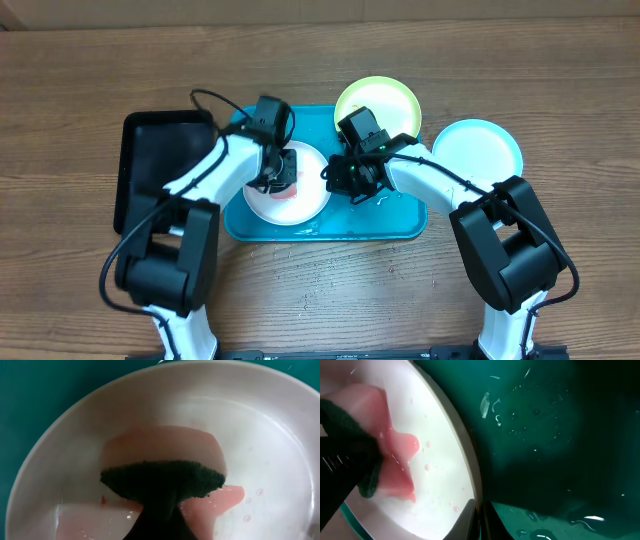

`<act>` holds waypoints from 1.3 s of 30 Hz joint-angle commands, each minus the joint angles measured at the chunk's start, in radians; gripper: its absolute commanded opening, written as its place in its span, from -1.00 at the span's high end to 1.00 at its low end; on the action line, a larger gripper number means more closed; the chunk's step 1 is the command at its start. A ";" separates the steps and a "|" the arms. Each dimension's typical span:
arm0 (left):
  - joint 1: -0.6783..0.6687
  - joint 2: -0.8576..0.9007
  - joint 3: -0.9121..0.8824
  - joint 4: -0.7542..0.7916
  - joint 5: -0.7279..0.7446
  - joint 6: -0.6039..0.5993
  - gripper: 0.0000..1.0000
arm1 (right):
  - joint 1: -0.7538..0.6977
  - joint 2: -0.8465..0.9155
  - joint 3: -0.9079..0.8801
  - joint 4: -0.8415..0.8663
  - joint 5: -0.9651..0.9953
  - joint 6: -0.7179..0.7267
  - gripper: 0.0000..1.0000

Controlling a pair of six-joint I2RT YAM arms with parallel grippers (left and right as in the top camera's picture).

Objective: Clean dirty plates on tray and stack at the side
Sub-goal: 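Scrub the white plate with the sponge while the right gripper holds it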

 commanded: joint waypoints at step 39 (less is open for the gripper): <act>-0.051 0.196 0.228 -0.211 0.274 0.189 0.92 | 0.008 0.001 -0.004 0.006 -0.018 -0.006 0.93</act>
